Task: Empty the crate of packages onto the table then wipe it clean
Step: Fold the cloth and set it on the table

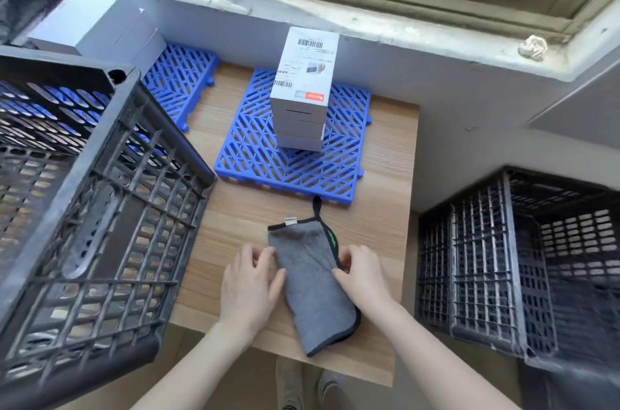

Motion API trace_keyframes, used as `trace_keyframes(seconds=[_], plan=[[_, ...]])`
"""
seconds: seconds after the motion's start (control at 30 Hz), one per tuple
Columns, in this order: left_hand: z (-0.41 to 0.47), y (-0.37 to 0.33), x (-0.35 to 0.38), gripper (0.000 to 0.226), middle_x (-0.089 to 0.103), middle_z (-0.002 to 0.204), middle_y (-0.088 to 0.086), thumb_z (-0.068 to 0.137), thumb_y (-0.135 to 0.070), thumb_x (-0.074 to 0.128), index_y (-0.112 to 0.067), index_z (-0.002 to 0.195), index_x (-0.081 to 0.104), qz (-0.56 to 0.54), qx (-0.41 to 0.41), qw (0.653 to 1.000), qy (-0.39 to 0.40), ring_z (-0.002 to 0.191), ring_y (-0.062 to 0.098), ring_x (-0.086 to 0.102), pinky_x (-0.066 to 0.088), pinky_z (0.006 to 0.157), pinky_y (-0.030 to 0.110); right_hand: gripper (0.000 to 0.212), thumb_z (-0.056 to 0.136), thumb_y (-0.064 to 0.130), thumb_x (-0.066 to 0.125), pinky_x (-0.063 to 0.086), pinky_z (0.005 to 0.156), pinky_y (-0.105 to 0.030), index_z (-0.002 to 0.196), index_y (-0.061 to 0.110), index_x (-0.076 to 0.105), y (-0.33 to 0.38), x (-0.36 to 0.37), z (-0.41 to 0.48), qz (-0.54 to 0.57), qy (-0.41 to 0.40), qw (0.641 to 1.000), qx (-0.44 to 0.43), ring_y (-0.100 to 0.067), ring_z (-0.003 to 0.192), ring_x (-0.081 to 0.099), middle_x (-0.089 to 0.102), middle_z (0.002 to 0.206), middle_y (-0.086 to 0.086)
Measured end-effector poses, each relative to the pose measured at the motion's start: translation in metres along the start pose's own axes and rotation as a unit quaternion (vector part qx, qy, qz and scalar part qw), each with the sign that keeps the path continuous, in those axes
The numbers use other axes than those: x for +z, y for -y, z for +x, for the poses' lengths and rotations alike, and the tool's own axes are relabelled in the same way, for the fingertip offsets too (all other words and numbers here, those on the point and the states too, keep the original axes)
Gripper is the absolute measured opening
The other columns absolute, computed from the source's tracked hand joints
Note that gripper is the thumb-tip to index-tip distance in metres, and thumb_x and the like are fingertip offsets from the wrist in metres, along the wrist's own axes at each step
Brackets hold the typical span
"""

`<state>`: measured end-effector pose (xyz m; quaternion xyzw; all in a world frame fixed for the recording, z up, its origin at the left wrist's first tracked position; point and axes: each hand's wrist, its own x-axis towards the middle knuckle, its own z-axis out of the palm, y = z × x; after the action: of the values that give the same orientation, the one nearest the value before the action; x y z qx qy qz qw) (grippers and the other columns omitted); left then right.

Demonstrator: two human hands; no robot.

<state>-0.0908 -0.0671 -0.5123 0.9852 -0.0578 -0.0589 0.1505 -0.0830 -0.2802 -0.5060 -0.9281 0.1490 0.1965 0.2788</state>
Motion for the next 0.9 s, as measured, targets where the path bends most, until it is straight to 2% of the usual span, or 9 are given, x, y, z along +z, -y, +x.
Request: trace_keyframes(seconds=[0.07, 0.13, 0.23, 0.37, 0.47, 0.57, 0.67, 0.73, 0.9], plan=[[-0.012, -0.006, 0.002, 0.041, 0.056, 0.103, -0.001, 0.09, -0.048, 0.053, -0.027, 0.125, 0.051, -0.058, -0.064, 0.994, 0.061, 0.095, 0.024, 0.058, 0.046, 0.08, 0.037, 0.024, 0.077, 0.024, 0.066, 0.046, 0.08, -0.037, 0.094, 0.024, 0.048, 0.001, 0.006, -0.009, 0.048, -0.031, 0.998, 0.005, -0.019, 0.092, 0.053, 0.055, 0.091, 0.006], [-0.02, -0.011, 0.006, 0.046, 0.058, 0.1, -0.007, 0.088, -0.047, 0.059, -0.03, 0.129, 0.046, -0.111, -0.059, 0.989, 0.079, 0.097, 0.018, 0.056, 0.046, 0.083, 0.035, 0.033, 0.077, 0.019, 0.067, 0.046, 0.08, -0.037, 0.099, 0.023, 0.043, 0.003, 0.01, -0.014, 0.075, -0.03, 0.997, 0.013, -0.02, 0.091, 0.053, 0.054, 0.091, 0.006], [-0.021, -0.02, 0.005, 0.05, 0.056, 0.092, -0.01, 0.083, -0.031, 0.068, -0.031, 0.129, 0.046, -0.179, -0.06, 0.979, 0.076, 0.093, 0.015, 0.056, 0.045, 0.081, 0.032, 0.037, 0.076, 0.015, 0.066, 0.045, 0.076, -0.034, 0.102, 0.021, 0.042, 0.006, 0.012, -0.019, 0.091, -0.016, 0.996, 0.006, -0.02, 0.085, 0.056, 0.053, 0.084, 0.006], [-0.015, -0.026, 0.0, 0.046, 0.055, 0.087, -0.01, 0.081, -0.008, 0.068, -0.031, 0.117, 0.053, -0.27, -0.062, 0.96, 0.036, 0.081, 0.011, 0.057, 0.05, 0.078, 0.033, 0.038, 0.073, 0.005, 0.067, 0.039, 0.063, -0.024, 0.099, 0.021, 0.044, 0.006, 0.009, -0.023, 0.21, -0.022, 0.977, 0.032, -0.016, 0.071, 0.049, 0.047, 0.075, 0.005], [-0.009, -0.027, -0.007, 0.048, 0.05, 0.093, -0.011, 0.08, 0.004, 0.061, -0.032, 0.11, 0.056, -0.31, -0.035, 0.95, 0.006, 0.081, 0.006, 0.053, 0.05, 0.08, 0.029, 0.05, 0.069, 0.001, 0.072, 0.043, 0.065, -0.019, 0.104, 0.03, 0.049, 0.005, 0.0, -0.024, 0.277, -0.044, 0.96, 0.02, -0.016, 0.074, 0.051, 0.047, 0.088, 0.002], [-0.003, -0.027, -0.018, 0.048, 0.046, 0.098, -0.002, 0.082, 0.01, 0.057, -0.032, 0.106, 0.06, -0.346, -0.045, 0.937, -0.017, 0.087, 0.006, 0.054, 0.05, 0.081, 0.02, 0.059, 0.068, -0.002, 0.076, 0.048, 0.076, -0.014, 0.108, 0.036, 0.056, 0.003, -0.017, -0.028, 0.316, -0.05, 0.947, -0.035, -0.008, 0.094, 0.056, 0.044, 0.108, 0.011], [0.002, -0.03, -0.033, 0.045, 0.042, 0.103, 0.001, 0.083, 0.01, 0.055, -0.028, 0.106, 0.064, -0.364, -0.038, 0.93, -0.031, 0.089, 0.013, 0.056, 0.048, 0.079, 0.011, 0.049, 0.067, -0.002, 0.077, 0.05, 0.082, -0.021, 0.097, 0.035, 0.067, 0.004, -0.033, -0.032, 0.327, -0.035, 0.94, -0.092, -0.004, 0.106, 0.056, 0.049, 0.122, 0.015], [0.004, -0.031, -0.043, 0.043, 0.043, 0.106, -0.001, 0.08, 0.009, 0.056, -0.025, 0.104, 0.067, -0.367, -0.023, 0.93, -0.02, 0.09, 0.015, 0.057, 0.049, 0.079, 0.015, 0.043, 0.069, -0.002, 0.075, 0.051, 0.083, -0.025, 0.095, 0.032, 0.071, 0.005, -0.04, -0.035, 0.328, -0.011, 0.94, -0.092, -0.008, 0.097, 0.061, 0.063, 0.115, 0.013], [0.014, -0.024, -0.053, 0.05, 0.053, 0.111, -0.011, 0.059, -0.002, 0.066, -0.021, 0.106, 0.07, -0.289, 0.083, 0.952, 0.052, 0.103, -0.005, 0.052, 0.036, 0.089, 0.004, 0.049, 0.064, 0.003, 0.079, 0.046, 0.091, -0.02, 0.105, 0.028, 0.069, 0.009, -0.053, -0.041, 0.181, 0.016, 0.977, -0.107, -0.007, 0.097, 0.057, 0.059, 0.107, 0.011]])
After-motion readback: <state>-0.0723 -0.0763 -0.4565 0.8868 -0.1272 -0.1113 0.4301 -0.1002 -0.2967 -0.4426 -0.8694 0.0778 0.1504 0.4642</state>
